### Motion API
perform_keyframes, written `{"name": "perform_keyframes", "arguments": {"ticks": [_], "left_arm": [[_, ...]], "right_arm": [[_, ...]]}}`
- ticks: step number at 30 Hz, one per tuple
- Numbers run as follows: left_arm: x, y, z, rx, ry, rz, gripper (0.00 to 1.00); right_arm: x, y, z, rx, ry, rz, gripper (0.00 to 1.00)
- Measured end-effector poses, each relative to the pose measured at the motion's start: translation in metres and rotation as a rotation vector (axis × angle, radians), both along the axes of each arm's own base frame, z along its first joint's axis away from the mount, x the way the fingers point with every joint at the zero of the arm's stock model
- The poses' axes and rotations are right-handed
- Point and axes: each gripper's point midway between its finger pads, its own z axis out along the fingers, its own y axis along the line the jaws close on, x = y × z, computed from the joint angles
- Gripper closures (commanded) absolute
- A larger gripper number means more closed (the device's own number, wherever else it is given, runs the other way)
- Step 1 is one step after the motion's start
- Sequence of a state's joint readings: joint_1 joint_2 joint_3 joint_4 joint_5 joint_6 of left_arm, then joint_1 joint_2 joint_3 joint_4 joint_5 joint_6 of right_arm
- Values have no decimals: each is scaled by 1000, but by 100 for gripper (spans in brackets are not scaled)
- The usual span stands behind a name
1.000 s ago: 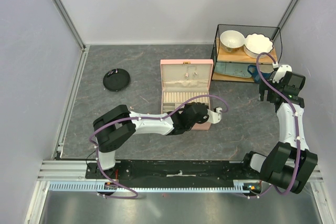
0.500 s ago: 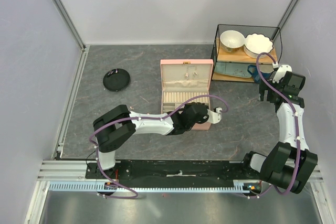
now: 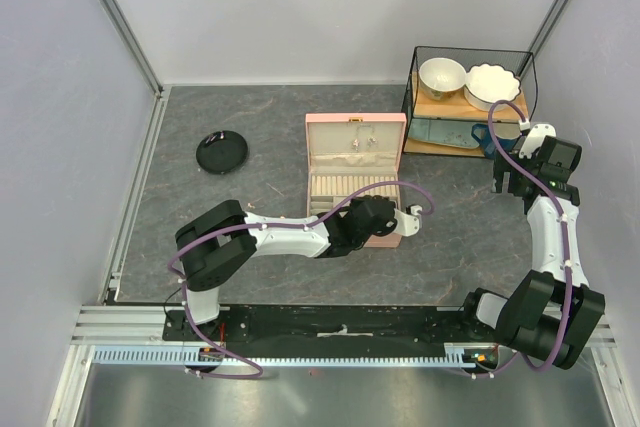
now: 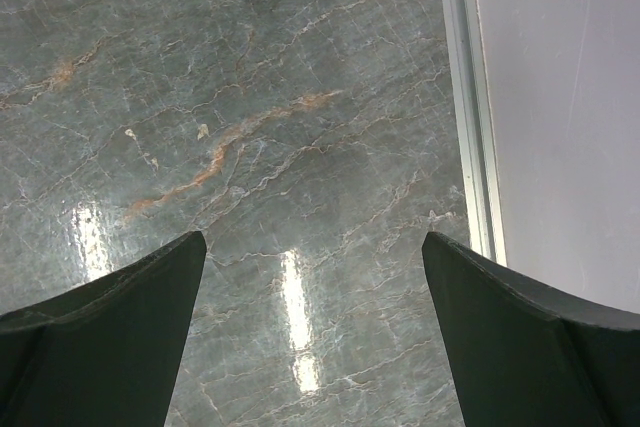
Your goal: Organize the mixed jewelry
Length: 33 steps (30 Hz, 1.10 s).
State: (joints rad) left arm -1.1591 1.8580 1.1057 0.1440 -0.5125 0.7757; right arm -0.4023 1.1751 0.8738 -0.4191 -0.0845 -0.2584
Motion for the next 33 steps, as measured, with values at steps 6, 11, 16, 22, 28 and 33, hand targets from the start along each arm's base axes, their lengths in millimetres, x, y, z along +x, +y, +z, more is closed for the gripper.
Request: {"name": "perform_keyframes", "arguments": {"ticks": [6,11,16,22,28,33], "left_arm": [[0,0,0,-1,1,-1,98],[0,0,0,-1,1,-1,99],[-1,-1,-1,-1,4,-5,99],[-1,-2,0,3,11,-11,98],[-3,-3,-2,0,26,-14,99],[-3,-2,-1,-2,30,-12,99]], "right_arm": [[0,1,0,2,-1,2,2],[0,1,0,4,-2,4,2],[0,1,0,4,-2,5,2],[0,1,0,5,-2,4,2],[0,1,0,5,-2,5,2],[0,0,0,5,-2,1,2]]}}
